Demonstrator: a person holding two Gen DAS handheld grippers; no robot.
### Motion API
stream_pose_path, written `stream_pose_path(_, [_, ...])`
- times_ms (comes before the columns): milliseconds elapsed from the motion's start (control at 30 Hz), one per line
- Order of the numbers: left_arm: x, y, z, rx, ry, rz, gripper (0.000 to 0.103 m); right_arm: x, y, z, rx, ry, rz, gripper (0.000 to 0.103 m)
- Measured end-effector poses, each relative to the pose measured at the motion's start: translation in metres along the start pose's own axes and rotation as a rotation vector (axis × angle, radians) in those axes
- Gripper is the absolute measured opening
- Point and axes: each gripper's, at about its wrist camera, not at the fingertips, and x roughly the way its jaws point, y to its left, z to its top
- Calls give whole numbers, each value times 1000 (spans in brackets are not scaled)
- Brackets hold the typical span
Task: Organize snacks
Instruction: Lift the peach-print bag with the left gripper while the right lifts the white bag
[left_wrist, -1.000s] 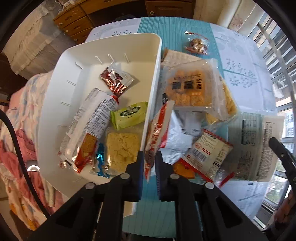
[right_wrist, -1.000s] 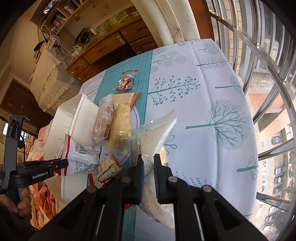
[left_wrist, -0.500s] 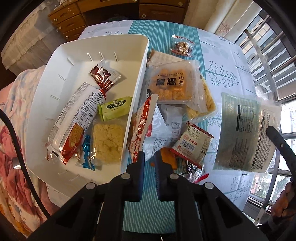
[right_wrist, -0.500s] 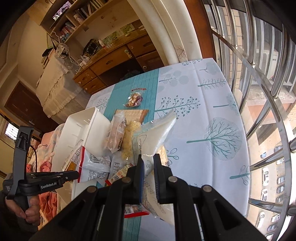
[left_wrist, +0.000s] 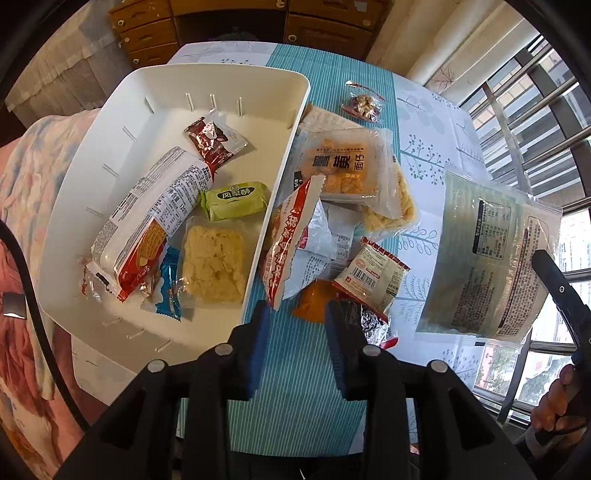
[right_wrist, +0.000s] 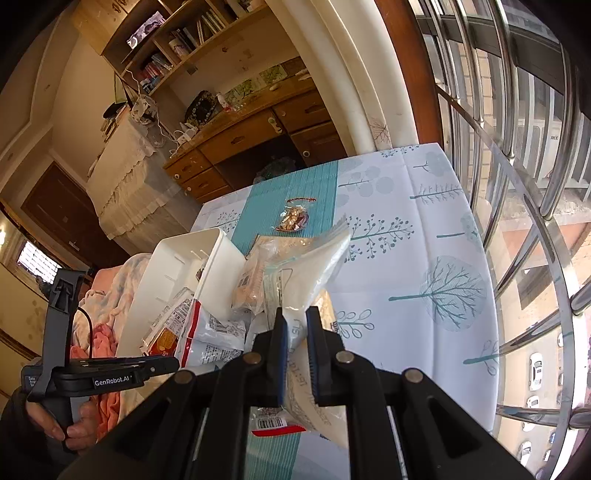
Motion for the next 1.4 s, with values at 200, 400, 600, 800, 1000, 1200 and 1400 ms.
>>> stream_pose_path(200, [4, 10, -8, -46, 20, -11, 53, -7, 0, -2, 1, -12, -2, 10])
stream_pose_path(400, [11, 15, -10, -81, 27, -33, 63, -10, -3, -5, 8, -13, -1, 10])
stream_pose_path(600, [17, 12, 2, -85, -28, -39, 67, -12, -3, -7, 4, -11, -3, 10])
stream_pose_path(800, [30, 5, 17, -46, -54, 13, 65, -13, -5, -7, 7, -2, -6, 10])
stream_pose_path(1000, [39, -4, 25, 12, -76, 67, 43, -13, -9, -5, 14, 4, -6, 10])
stream_pose_path(1200, [42, -1, 30, 14, -78, 124, 21, -10, -12, 0, 20, 5, -8, 10])
stream_pose_path(1400, [37, 6, 27, -15, -74, 106, 17, -9, -13, 3, 20, 7, -5, 10])
